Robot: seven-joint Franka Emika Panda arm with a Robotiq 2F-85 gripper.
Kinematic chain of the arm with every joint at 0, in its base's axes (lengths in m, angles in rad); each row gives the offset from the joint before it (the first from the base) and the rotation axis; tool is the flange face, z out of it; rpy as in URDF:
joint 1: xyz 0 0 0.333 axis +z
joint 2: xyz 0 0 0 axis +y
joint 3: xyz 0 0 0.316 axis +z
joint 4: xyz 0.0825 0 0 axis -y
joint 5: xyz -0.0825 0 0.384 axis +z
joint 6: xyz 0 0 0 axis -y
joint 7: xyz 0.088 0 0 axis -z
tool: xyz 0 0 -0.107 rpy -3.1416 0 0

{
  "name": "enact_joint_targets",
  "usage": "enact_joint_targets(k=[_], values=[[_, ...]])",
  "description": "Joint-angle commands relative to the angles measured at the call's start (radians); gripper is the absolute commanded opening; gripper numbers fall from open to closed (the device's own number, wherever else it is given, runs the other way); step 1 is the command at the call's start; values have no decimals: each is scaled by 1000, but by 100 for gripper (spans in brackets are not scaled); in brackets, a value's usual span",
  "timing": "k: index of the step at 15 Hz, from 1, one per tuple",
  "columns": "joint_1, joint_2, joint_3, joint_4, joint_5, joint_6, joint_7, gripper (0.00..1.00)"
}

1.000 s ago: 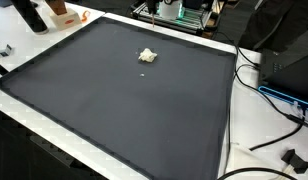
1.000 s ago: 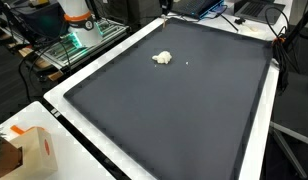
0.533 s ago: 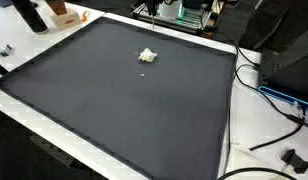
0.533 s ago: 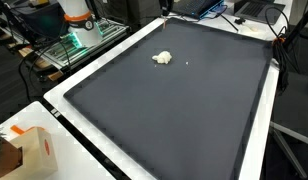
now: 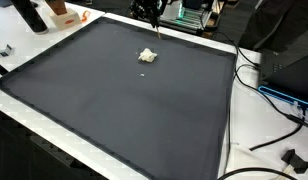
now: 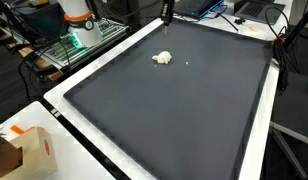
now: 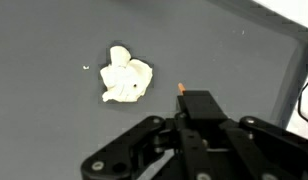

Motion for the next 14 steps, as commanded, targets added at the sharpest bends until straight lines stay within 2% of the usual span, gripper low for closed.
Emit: enact_joint_targets(k=[1, 6, 10, 14], values=[[-36, 56, 0, 11, 138, 3, -192, 3], [-88, 135, 3, 40, 284, -52, -385, 3], [-119, 202, 6, 74, 350, -79, -455, 3], [-135, 255, 8, 103, 387, -93, -471, 3]])
